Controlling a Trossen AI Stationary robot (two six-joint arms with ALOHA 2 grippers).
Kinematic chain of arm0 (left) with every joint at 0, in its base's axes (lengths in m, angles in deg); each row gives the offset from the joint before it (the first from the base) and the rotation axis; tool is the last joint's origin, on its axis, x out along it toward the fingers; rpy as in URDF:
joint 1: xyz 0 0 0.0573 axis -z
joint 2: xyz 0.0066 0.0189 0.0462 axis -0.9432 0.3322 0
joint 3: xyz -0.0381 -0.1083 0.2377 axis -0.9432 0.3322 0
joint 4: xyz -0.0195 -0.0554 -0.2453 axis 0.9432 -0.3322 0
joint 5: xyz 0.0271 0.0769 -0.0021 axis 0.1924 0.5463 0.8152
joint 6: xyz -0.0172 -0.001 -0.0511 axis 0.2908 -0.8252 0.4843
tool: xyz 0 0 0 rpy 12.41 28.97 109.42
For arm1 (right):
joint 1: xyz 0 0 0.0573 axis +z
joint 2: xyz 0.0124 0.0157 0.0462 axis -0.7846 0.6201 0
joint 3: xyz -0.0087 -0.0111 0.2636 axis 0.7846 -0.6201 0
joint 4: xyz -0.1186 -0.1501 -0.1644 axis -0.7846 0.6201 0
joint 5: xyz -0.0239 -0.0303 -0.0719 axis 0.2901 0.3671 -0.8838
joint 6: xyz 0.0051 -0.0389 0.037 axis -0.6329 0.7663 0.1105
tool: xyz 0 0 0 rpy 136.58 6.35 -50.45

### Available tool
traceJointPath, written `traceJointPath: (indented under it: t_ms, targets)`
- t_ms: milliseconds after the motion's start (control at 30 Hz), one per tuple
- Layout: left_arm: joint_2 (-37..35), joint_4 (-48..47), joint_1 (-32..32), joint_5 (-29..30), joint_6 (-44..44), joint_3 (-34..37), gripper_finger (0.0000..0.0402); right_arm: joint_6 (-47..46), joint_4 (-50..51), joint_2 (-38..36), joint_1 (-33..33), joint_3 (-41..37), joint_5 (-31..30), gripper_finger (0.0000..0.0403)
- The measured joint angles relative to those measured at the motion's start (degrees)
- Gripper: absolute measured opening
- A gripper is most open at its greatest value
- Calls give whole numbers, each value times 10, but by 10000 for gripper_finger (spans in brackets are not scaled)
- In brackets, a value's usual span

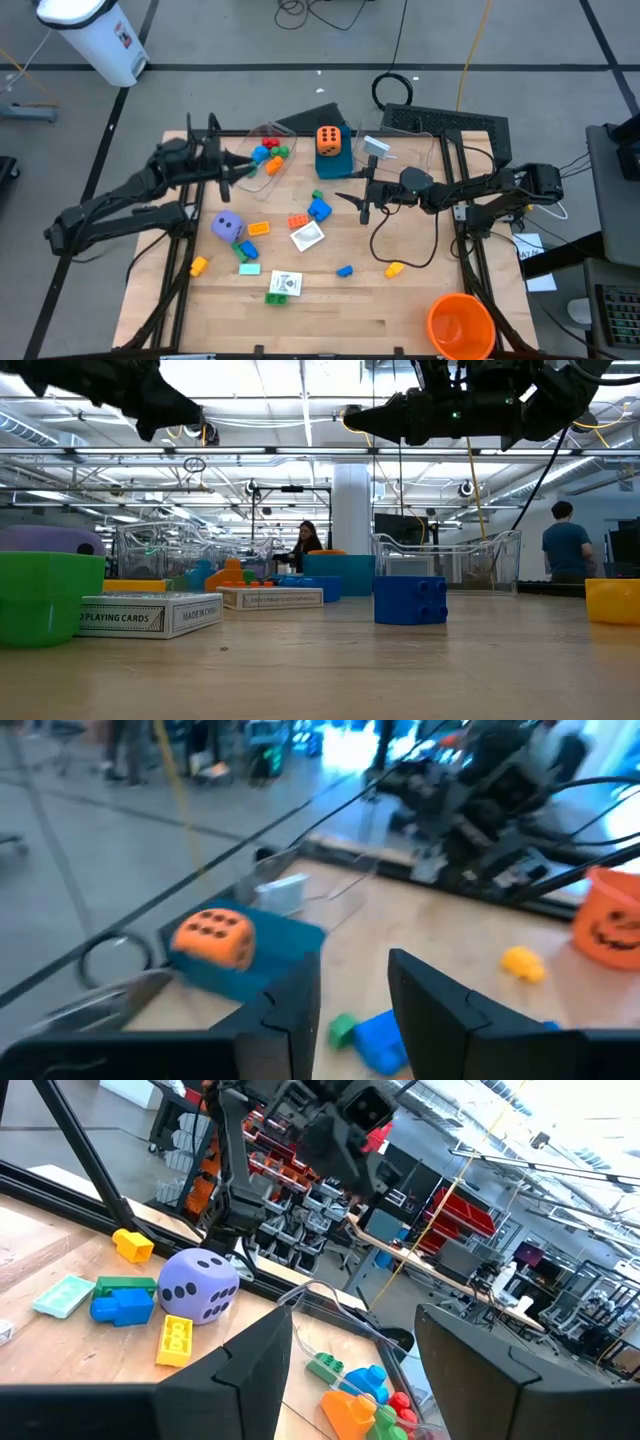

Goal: Pick & Place Toys
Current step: Put the violet dice into the blue bin

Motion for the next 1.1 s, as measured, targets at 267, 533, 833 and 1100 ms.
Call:
traceJointPath:
  t_ms: [267, 533, 833, 1100]
  targets:
    - [21, 275, 108, 2, 33, 122, 122, -3, 0, 0, 0, 0, 0, 208]
    - [104, 395, 239, 88, -4, 131, 122, -3, 0, 0, 0, 0, 0, 208]
    - [209, 400, 349, 292, -32, 130, 122, -5, 5, 0, 0, 0, 0, 208]
    - [299, 397, 430, 454, -54, 103, 122, -5, 5, 0, 0, 0, 0, 208]
